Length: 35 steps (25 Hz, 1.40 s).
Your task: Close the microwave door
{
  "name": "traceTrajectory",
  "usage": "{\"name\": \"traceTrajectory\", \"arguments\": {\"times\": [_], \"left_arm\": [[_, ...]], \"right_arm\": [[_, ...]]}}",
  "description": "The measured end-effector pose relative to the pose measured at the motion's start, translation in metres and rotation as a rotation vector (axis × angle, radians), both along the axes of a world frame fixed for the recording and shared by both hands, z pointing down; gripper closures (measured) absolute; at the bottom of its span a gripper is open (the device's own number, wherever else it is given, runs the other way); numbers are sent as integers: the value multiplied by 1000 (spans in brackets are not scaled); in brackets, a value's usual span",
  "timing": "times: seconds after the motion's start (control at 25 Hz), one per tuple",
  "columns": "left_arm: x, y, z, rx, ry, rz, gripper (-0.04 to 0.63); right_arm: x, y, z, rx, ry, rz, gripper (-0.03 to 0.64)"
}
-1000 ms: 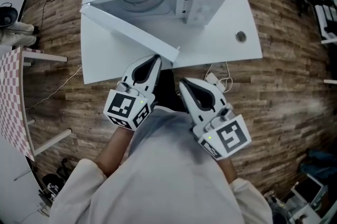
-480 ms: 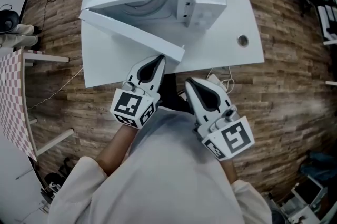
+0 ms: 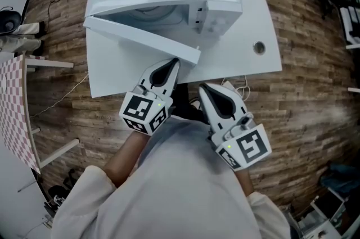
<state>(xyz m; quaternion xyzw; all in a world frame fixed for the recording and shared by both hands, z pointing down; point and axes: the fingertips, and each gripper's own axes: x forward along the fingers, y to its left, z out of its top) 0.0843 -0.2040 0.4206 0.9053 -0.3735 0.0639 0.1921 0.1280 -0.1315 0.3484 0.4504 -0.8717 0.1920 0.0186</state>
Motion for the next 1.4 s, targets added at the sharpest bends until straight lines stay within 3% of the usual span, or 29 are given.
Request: {"name": "traceTrajectory", "arguments": {"times": [0.6, 1.4], "left_arm": [[18, -33, 0, -18, 26, 14, 575], [27, -72, 2, -42, 49, -34, 575]], "right_arm": [[4, -16, 5, -28, 13, -7, 594], [10, -30, 15, -58, 16, -32, 594]]}}
